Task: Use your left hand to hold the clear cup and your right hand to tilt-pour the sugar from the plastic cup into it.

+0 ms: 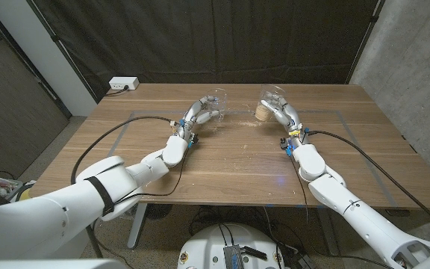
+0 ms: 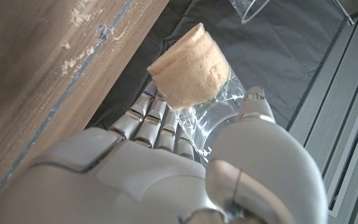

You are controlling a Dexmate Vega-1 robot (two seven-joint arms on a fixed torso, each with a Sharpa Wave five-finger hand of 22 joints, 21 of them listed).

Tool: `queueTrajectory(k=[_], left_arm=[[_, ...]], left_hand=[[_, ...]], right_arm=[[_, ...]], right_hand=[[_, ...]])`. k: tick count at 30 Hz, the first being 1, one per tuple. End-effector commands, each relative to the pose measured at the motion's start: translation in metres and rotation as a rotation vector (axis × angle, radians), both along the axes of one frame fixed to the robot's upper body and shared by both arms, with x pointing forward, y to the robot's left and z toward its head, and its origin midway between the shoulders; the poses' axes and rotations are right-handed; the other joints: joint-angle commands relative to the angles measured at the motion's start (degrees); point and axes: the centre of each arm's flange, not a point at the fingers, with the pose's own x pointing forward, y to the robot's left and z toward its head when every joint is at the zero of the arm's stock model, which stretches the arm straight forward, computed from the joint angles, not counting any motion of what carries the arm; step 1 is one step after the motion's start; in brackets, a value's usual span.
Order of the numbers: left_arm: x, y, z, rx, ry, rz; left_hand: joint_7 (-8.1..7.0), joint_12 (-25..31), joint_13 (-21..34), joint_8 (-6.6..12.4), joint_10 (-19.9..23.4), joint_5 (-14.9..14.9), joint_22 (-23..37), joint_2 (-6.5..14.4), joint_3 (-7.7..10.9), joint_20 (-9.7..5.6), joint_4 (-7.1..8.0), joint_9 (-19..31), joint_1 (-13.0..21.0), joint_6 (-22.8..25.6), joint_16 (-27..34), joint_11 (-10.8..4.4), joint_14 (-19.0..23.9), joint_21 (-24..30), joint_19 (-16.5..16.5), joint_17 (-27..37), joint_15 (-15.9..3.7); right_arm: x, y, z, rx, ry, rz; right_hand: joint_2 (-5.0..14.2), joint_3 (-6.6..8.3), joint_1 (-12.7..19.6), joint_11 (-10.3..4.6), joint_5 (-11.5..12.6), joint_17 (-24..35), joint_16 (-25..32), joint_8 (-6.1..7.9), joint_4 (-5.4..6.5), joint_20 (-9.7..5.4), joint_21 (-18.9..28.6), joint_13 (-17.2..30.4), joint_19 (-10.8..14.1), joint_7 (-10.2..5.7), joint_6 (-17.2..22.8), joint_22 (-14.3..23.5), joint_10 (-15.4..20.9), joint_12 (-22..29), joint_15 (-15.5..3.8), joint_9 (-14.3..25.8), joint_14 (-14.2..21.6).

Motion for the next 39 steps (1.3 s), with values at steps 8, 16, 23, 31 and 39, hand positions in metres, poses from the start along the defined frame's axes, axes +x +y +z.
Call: queueTrajectory(k=[8,16,23,31,39], left_arm=[[-0.017,0.014,-0.004,-0.045,-0.064,-0.053],[-0.016,0.016,-0.008,-0.039,-0.039,-0.041],[-0.012,0.016,-0.007,0.001,-0.011,-0.029],[-0.008,0.015,-0.007,0.021,0.021,-0.019],[-0.006,0.013,-0.010,0.045,0.040,-0.014]], left_hand=[[0.47,0.93,0.77,0.77,0.09,-0.37,0.18,0.65,-0.16,-3.06,0.41,0.61,0.11,0.24,-0.25,0.21,0.54,0.42,0.06,0.69,-7.42],[0.40,1.30,1.17,1.13,0.30,-0.57,0.20,0.71,-0.41,-3.18,0.51,0.90,0.22,0.71,-0.27,0.03,0.90,0.62,0.15,1.03,-7.51],[0.34,1.53,1.44,1.28,0.39,-0.70,0.28,0.85,-0.55,-3.14,0.61,1.10,0.32,0.77,-0.31,-0.02,1.05,0.77,0.12,1.29,-7.56],[0.30,1.70,1.76,1.40,0.29,-0.87,0.40,1.00,-0.68,-3.09,0.66,1.31,0.52,0.72,-0.39,-0.01,1.19,0.89,-0.15,1.57,-7.58],[0.37,1.94,2.16,1.55,0.29,-1.09,0.51,1.10,-0.93,-3.05,0.77,1.55,0.64,0.76,-0.45,0.02,1.40,1.09,-0.31,1.94,-7.37]], right_arm=[[0.006,-0.013,0.021,-0.155,-0.087,-0.030],[0.003,-0.018,0.030,-0.183,-0.084,-0.040],[0.002,-0.023,0.031,-0.124,-0.095,0.024],[-0.014,-0.032,0.071,-0.176,-0.120,0.016],[-0.034,-0.036,0.118,-0.293,-0.115,-0.031]], right_hand=[[0.16,0.62,-0.01,-1.12,-0.07,-0.14,-0.41,0.63,0.07,-1.08,0.47,-0.33,0.79,-0.84,1.55,-0.01,1.30,-0.18,-10.20,0.12,1.47],[0.22,0.72,-0.14,-1.24,-0.16,-0.29,-0.91,0.85,0.16,-1.17,0.53,-0.42,0.84,-0.94,2.29,-0.09,1.58,-0.21,-10.28,0.09,1.67],[0.24,0.92,0.02,-1.22,-0.19,-0.49,-1.29,1.09,0.04,-1.68,1.02,-1.08,1.97,-0.70,3.11,-0.18,2.25,-0.45,-10.38,0.04,2.40],[-0.18,1.61,2.21,-1.28,-0.14,-0.52,-1.60,1.40,-1.12,-2.16,1.87,-1.88,4.05,-0.80,4.12,-0.40,3.12,-0.73,-10.53,-0.01,3.45],[-0.28,1.39,1.36,-1.33,-0.28,-0.69,-2.23,1.11,-0.43,-1.98,1.83,-2.12,3.84,-0.97,3.59,-0.54,2.77,-1.17,-10.33,-0.05,3.42]])
